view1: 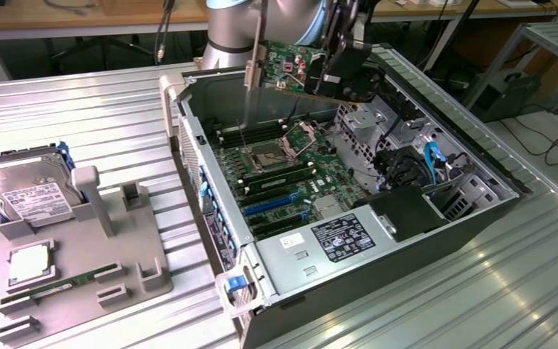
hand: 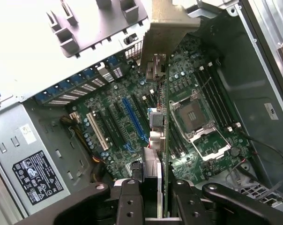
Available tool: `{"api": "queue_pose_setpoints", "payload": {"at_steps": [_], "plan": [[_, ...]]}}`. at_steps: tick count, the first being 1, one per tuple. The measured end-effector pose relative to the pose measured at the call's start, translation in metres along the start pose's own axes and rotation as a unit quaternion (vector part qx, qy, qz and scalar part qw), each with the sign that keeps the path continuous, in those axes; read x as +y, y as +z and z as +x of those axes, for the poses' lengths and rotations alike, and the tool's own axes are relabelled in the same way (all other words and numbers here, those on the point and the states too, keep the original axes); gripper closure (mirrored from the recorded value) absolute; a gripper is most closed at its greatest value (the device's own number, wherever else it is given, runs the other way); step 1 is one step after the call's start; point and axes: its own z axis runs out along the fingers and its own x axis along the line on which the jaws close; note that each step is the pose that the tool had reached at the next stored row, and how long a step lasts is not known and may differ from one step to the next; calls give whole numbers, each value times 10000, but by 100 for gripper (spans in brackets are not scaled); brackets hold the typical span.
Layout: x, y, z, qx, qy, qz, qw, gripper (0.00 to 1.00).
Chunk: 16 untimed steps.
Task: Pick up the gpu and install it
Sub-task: 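Insert the gpu into the slot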
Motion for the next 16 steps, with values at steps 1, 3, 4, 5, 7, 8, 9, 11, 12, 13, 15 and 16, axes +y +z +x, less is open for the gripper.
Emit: {"api": "queue_pose_setpoints", "payload": {"at_steps": [1, 3, 4, 5, 7, 8, 9, 11, 12, 13, 15, 16], "plan": [[0, 0, 0, 2, -48, -1, 10000, 72], [0, 0, 0, 6, -149, -2, 9999, 72], [0, 0, 0, 9, -205, -3, 9998, 72], [0, 0, 0, 11, -256, -4, 9997, 72], [0, 0, 0, 15, -356, -5, 9994, 72], [0, 0, 0, 17, -411, -6, 9992, 72], [0, 0, 0, 20, -465, -6, 9989, 72], [0, 0, 0, 24, -563, -8, 9984, 72], [0, 0, 0, 26, -613, -9, 9981, 72], [0, 0, 0, 29, -684, -10, 9977, 72], [0, 0, 0, 33, -786, -11, 9969, 72], [0, 0, 0, 36, -835, -12, 9965, 72]]}}
